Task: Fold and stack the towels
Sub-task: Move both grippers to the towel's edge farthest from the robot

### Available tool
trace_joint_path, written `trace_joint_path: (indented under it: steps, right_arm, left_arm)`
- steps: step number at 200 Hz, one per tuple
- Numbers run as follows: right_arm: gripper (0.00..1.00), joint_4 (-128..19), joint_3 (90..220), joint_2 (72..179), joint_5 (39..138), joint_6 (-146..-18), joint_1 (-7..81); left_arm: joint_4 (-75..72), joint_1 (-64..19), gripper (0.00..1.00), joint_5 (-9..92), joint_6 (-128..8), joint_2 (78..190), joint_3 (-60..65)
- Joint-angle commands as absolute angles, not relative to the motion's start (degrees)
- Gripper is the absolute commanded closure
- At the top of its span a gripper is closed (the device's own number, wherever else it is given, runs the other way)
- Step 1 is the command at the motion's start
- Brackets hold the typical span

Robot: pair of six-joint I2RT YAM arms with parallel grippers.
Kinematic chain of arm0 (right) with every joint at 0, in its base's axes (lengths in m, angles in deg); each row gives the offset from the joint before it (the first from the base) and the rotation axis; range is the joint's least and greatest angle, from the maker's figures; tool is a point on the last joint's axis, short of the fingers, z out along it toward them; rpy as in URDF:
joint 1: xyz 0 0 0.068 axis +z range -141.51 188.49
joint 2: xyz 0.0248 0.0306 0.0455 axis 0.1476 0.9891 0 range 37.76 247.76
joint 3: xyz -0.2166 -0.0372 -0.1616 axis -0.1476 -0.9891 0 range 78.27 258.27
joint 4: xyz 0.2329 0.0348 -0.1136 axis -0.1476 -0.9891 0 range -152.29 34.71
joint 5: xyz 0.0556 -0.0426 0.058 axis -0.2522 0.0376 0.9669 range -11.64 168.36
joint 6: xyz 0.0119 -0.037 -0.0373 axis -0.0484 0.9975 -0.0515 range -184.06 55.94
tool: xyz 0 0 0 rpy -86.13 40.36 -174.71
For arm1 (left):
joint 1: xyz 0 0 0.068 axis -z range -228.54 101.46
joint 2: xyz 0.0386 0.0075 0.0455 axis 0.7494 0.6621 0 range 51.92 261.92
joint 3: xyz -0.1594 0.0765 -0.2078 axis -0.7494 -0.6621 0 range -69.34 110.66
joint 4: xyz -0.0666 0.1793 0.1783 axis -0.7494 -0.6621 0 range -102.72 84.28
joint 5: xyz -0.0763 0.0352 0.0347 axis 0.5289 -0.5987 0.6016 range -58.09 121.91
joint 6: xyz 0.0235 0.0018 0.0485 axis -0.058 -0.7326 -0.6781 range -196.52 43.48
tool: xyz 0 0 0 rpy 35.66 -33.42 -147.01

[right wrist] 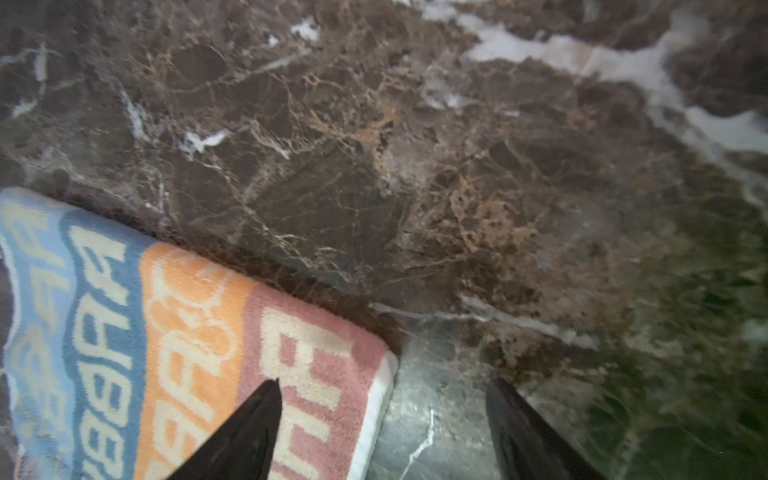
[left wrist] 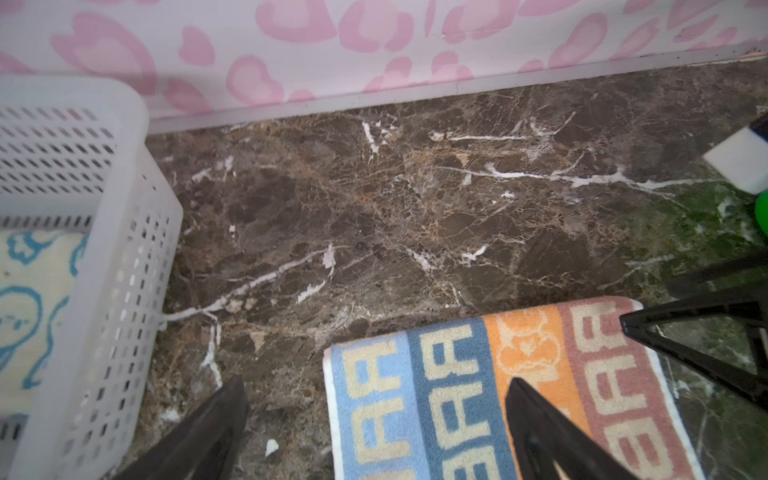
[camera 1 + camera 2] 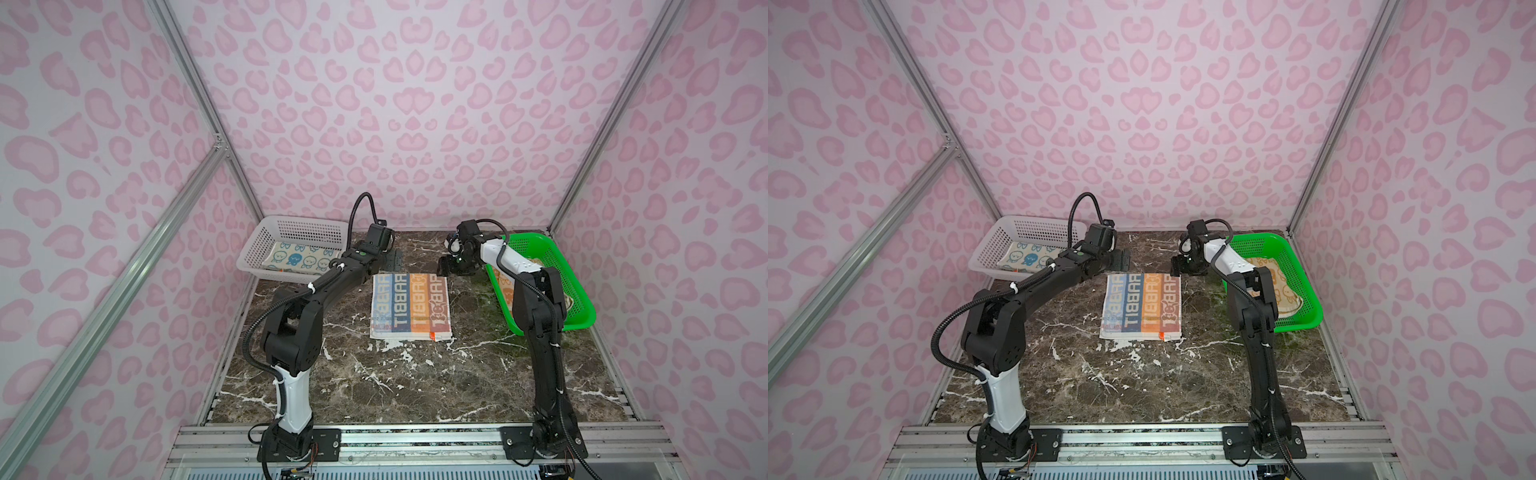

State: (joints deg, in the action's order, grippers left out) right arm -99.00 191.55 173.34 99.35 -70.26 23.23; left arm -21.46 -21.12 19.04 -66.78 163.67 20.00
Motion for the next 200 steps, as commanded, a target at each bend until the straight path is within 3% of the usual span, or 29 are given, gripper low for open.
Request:
trace_joint_path:
  steps: [1, 78, 162, 200]
  right_arm:
    - [0.3, -100.2, 192.1, 175.0, 98.5, -68.6, 23.2]
    - [0.59, -100.1, 191.7, 176.8, 98.7, -68.6, 24.0]
    - [0.96, -100.6, 192.5, 177.7, 98.6, -70.0, 24.3]
    - [1.0, -101.3, 193.0, 176.7, 98.6, -70.6, 24.6]
  left_arm:
    - [-16.2, -20.1, 0.02, 14.6, -75.5, 163.6, 19.9]
    - [-8.5, -15.4, 0.02, 1.6, -88.6, 166.4, 18.5]
    - [-8.9, -14.8, 0.02, -15.0, -86.9, 168.2, 20.9]
    - [-15.1, -15.5, 0.02, -5.4, -81.3, 165.7, 20.4]
